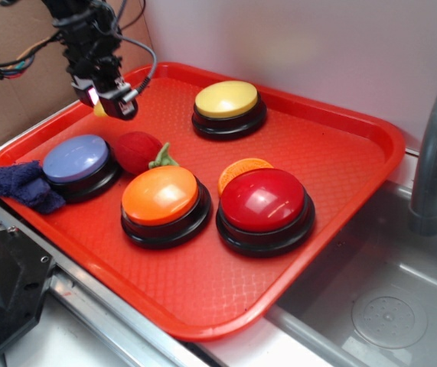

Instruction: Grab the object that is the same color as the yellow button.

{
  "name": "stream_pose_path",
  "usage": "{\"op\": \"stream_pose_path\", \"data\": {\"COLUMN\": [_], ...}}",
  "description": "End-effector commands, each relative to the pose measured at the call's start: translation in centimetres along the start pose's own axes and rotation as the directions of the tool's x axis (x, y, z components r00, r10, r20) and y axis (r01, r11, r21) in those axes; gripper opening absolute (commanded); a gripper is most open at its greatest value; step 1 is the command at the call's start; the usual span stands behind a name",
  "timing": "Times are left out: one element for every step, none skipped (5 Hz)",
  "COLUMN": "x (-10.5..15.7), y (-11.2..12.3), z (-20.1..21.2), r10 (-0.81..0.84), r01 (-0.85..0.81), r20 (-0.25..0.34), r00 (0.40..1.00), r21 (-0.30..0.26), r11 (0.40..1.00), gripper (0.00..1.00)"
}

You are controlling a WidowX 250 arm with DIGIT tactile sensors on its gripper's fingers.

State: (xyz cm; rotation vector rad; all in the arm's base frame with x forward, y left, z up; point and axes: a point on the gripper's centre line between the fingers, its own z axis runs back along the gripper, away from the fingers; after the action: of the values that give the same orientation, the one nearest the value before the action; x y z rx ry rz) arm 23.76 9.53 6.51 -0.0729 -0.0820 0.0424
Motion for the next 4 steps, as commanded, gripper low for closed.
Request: {"op": "stream_pose_path", "data": {"x": [1.5, 1.0, 0.5, 0.5], "y": [-4.4, -6.5, -8.4, -9.0], "z": [6.3, 7.8, 9.3, 9.7], "r10": [0.007, -0.003, -0.03, -0.031], "r01": [-0.006, 0.006, 0.032, 0.03], "r20": [-0.034, -0.042, -0.025, 0.001], "r00": [0.999, 0.999, 0.999, 1.0], "r21": [0.053, 0.081, 0.06, 0.084], "r11": [0.999, 0.997, 0.998, 0.996], "gripper": [0.0, 0.0, 0.0, 0.0]}}
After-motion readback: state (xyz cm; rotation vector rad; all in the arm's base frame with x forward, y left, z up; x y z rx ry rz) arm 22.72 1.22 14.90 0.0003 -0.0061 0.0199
